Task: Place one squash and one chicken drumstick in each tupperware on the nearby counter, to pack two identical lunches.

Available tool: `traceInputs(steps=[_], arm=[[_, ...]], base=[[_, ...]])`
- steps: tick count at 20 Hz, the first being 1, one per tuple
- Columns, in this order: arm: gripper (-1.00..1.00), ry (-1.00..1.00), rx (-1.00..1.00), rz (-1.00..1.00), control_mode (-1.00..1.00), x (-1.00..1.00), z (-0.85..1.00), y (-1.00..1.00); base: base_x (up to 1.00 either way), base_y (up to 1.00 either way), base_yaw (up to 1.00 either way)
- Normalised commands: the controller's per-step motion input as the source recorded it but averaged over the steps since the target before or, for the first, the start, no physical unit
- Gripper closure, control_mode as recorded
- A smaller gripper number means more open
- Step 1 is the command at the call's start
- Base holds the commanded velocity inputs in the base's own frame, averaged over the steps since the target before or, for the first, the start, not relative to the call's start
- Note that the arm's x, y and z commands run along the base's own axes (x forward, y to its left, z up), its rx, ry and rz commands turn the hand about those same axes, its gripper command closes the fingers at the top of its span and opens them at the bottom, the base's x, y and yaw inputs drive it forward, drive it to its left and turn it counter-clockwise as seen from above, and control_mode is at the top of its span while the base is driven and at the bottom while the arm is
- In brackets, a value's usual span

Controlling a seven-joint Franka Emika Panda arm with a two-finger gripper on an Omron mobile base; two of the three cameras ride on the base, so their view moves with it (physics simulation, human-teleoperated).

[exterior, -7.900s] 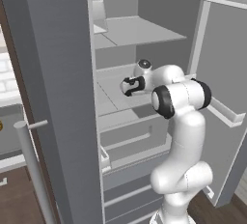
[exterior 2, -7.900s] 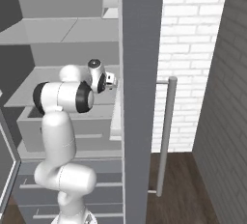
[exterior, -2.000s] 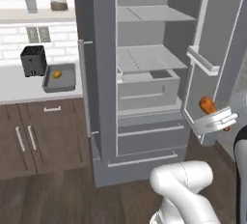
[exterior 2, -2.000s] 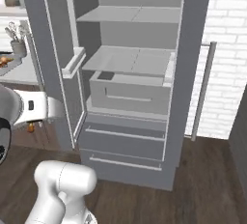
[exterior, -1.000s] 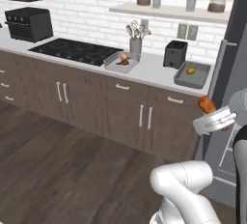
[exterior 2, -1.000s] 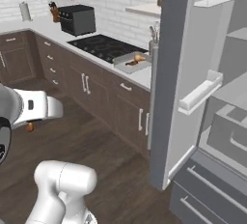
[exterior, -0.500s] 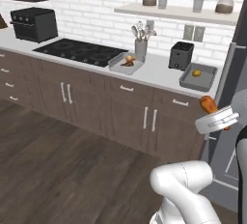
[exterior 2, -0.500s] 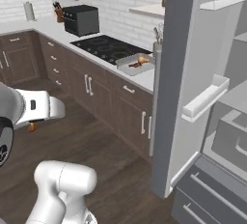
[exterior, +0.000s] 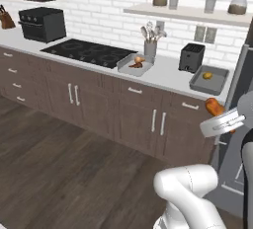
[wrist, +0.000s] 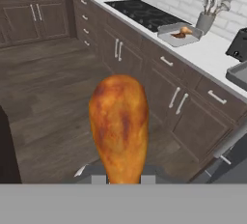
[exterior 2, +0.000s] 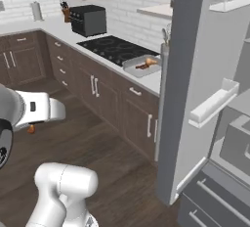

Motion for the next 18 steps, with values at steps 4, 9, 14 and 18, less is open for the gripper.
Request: traceInputs(steps=[4,9,14,18], arm=[[1.0,0.0,0.0,0.0,1.0,0.0,0.0,0.0],[1.0,0.0,0.0,0.0,1.0,0.0,0.0,0.0],[1.0,0.0,0.0,0.0,1.0,0.0,0.0,0.0],[1.0,0.0,0.0,0.0,1.0,0.0,0.0,0.0]], base=[[1.0,0.59,0.31],[1.0,0.32,0.35],[1.0,0.08,0.18],[1.0,0.08,0.0]])
